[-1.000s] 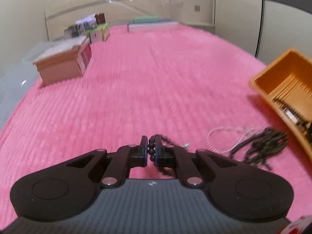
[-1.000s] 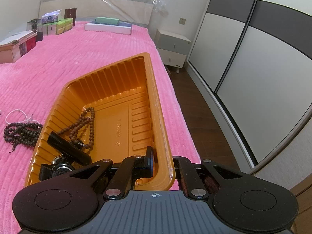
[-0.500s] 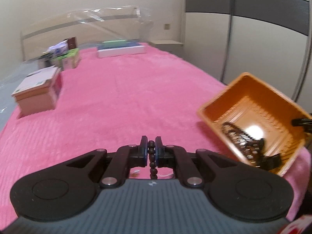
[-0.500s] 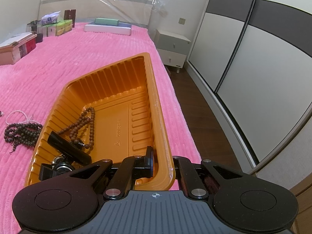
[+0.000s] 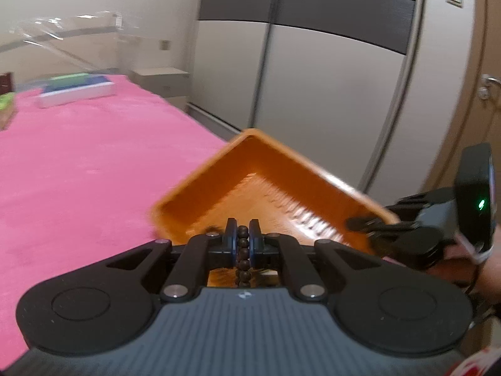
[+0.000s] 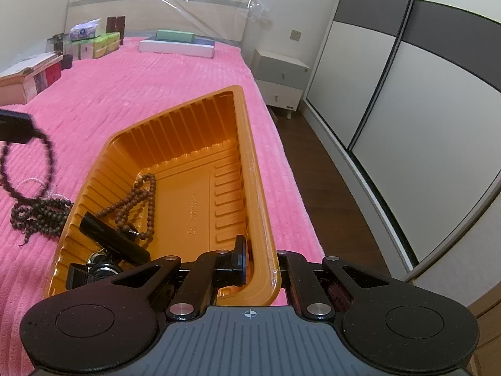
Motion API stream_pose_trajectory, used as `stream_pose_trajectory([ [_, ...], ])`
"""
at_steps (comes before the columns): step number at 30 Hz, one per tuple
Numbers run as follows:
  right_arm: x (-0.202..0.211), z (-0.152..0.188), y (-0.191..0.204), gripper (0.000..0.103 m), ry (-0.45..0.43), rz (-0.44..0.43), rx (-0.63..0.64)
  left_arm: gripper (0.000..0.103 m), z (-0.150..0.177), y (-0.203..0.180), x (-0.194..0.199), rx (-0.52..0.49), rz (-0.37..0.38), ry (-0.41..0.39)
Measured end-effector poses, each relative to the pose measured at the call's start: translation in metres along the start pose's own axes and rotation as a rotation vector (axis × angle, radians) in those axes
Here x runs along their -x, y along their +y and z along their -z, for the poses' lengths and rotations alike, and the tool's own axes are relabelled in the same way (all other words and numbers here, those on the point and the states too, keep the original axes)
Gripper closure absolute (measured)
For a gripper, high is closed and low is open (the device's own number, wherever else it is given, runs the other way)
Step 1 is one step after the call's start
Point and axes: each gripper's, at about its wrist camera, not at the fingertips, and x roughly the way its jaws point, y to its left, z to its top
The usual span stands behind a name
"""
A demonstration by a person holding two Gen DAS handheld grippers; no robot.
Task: Organize jewelry
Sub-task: 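Carry the bead bracelet with the left tool into the tray and open, then return the left tool and grasp the red bead strand by its gold pendant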
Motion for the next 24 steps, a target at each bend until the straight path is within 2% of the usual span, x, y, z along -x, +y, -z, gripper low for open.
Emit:
stream_pose_trajectory([
  [7, 0.001, -0.001, -0.001, 0.097, -0.003, -0.008, -0.006, 0.097, -0.007, -0.028, -0.035, -0.04, 0.09, 0.054],
  [13, 0.002, -0.002, -0.002, 0.097, -0.005, -0.012, -0.006, 0.096, -0.003, -0.037, -0.055, -0.044, 0.11, 0.092],
  [16, 0.003, -0.001, -0.003, 0.097, -0.004, -0.015, -0.011, 0.084, -0.003, -0.031, -0.053, -0.032, 0.094, 0.075],
  [20, 0.004, 0.0, -0.004, 0.097, -0.007, -0.015, -0.011, 0.083, 0.0, -0.01, -0.037, 0.009, 0.039, 0.043],
  [24, 0.005, 0.001, -0.004, 0.097, -0.011, -0.015, -0.012, 0.082, 0.013, 0.017, -0.009, 0.036, -0.075, 0.006],
])
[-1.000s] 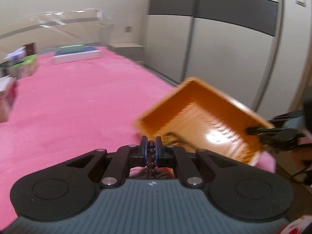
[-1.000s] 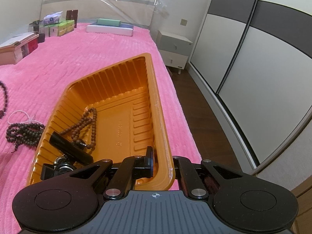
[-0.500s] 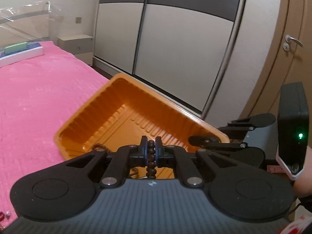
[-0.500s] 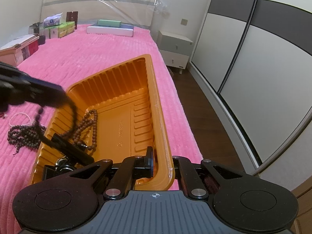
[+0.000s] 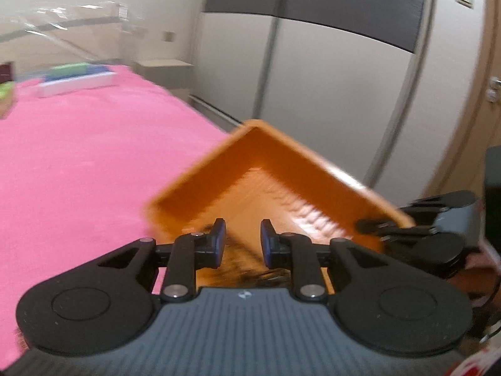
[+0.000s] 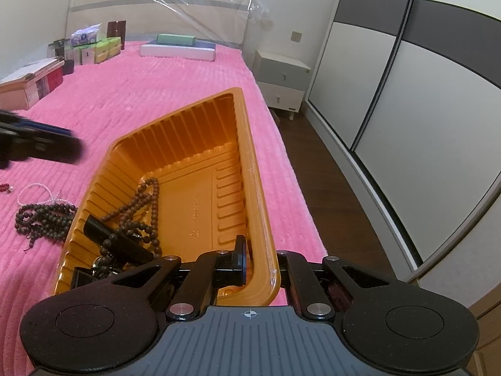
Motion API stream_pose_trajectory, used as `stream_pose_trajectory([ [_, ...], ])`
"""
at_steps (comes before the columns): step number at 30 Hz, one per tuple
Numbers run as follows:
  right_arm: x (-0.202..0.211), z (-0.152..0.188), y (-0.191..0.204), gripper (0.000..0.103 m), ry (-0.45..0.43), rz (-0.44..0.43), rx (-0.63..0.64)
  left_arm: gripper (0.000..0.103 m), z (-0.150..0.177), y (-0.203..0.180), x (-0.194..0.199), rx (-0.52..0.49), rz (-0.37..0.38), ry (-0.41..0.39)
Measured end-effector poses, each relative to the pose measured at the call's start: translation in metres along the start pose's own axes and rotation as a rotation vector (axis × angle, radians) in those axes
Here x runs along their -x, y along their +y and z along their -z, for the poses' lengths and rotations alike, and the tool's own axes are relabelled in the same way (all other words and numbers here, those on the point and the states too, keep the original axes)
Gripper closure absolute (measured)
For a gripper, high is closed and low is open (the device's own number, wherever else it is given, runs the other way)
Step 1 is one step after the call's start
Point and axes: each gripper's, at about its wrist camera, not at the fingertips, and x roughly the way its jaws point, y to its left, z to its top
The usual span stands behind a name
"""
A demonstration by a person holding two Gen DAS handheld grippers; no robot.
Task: Organize jewelry
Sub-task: 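Return the left tool and grasp the red bead strand by its gold pendant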
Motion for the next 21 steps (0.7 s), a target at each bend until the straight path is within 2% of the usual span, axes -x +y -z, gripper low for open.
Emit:
stream_pose_trajectory([
  [7, -0.001, 0.002, -0.001, 0.097, -0.001, 0.002, -0.01, 0.077, 0.051, 0.054, 0.047, 0.071, -0.284, -0.02],
  [11, -0.002, 0.002, -0.001, 0.097, 0.002, 0.006, -0.011, 0.077, 0.085, 0.089, 0.063, 0.155, -0.412, 0.016],
  [14, -0.003, 0.001, -0.001, 0.097, 0.008, 0.007, -0.012, 0.077, 0.105, 0.109, 0.072, 0.174, -0.497, 0.042],
  [17, -0.004, 0.002, 0.0, 0.097, 0.012, 0.011, -0.014, 0.077, 0.119, 0.122, 0.069, 0.2, -0.543, 0.061],
  [21, -0.005, 0.002, 0.002, 0.097, 0.021, 0.02, -0.01, 0.077, 0.126, 0.132, 0.064, 0.228, -0.553, 0.06],
])
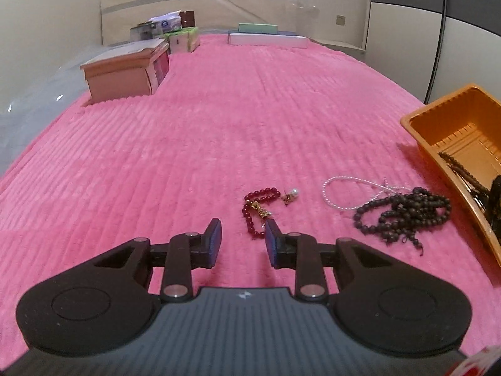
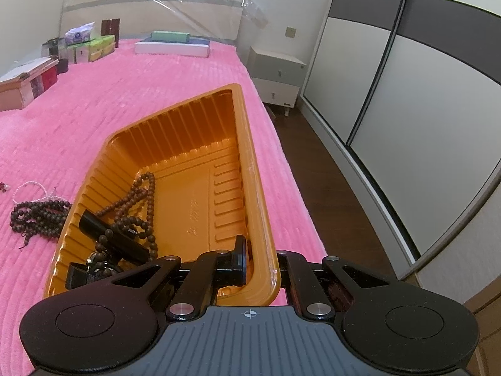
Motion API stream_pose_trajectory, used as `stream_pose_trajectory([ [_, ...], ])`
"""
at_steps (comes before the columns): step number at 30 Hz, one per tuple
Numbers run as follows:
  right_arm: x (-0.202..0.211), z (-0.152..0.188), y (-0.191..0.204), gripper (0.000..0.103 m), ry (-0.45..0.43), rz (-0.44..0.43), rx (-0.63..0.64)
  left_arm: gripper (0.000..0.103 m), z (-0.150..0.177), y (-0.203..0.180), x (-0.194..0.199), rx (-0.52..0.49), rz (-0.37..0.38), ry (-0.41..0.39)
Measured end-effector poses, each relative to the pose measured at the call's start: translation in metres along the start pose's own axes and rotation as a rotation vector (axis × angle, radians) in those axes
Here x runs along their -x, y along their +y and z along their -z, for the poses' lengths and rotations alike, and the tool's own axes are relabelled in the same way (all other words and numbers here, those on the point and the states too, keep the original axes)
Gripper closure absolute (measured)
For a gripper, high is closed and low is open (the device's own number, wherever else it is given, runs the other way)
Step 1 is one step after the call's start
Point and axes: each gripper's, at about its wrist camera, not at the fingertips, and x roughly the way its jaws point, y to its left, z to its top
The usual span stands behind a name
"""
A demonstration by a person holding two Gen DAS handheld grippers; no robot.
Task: Organize jewelry
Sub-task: 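Return the left tool and grasp the red bead strand by its gold pendant, then lift the red bead strand with the left tool and drop it into the tray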
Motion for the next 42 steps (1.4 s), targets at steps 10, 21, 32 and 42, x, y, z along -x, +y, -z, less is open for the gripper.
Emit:
stream_pose_trajectory([
  [10, -0.001, -0.001, 0.001, 0.097, 0.005, 0.004, 0.004, 0.085, -0.001, -0.017, -0.033, -0.083, 0.036, 0.01],
  [21, -0.003, 0.0, 0.001, 0.097, 0.01, 0.012, 0.004, 0.095, -0.001, -0.014, -0.037, -0.116, 0.022, 0.034],
  [32, -0.003, 0.0, 0.001, 0.097, 0.005, 0.011, 0.005, 0.097, 0.028, -0.019, 0.009, -0.154, 0.089, 0.025],
  [42, -0.001, 0.0, 0.001, 0.097, 0.004, 0.012, 0.006, 0.093, 0.031, -0.021, 0.003, -0.173, 0.076, 0.037],
])
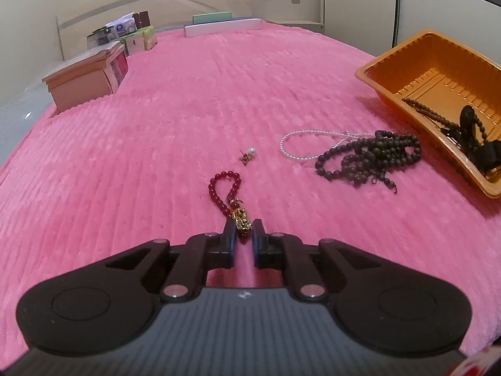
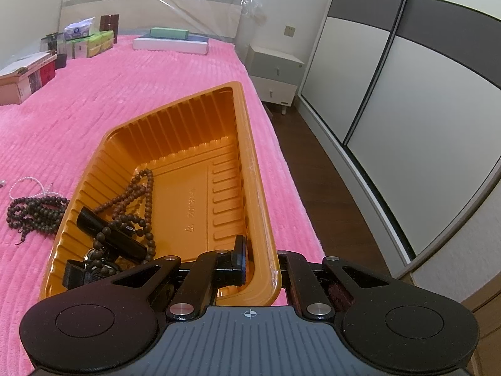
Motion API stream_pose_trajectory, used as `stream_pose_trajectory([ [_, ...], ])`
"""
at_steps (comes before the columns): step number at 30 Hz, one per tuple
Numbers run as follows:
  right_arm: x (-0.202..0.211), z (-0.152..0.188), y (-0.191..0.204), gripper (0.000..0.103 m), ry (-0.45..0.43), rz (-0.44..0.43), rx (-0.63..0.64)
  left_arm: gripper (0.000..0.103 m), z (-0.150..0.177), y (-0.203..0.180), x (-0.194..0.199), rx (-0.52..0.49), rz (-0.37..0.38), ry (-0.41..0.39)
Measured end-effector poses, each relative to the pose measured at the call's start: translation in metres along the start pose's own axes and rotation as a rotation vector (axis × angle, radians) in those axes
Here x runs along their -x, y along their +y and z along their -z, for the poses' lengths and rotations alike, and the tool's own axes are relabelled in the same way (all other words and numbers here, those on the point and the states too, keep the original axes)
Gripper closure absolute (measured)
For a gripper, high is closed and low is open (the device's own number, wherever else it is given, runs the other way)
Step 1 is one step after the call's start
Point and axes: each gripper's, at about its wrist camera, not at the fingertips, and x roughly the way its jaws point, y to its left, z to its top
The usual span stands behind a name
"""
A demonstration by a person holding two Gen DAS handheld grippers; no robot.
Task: Organize jewelry
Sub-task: 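Lift the red bead strand with the left tool and drop it into the tray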
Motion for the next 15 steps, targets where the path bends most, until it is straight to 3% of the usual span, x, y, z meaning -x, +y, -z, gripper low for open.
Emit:
stream_pose_trajectory([
  [7, 0.0, 0.0, 0.0, 0.097, 0.002, 0.001, -0.002, 0.094, -0.006, 0.004, -0.001, 0.024, -0.007, 0.013],
  [15, 0.0, 0.0, 0.0, 0.097, 0.002, 0.001, -0.002, 0.095, -0.03, 0.015, 0.025, 0.043, -0.022, -0.071],
])
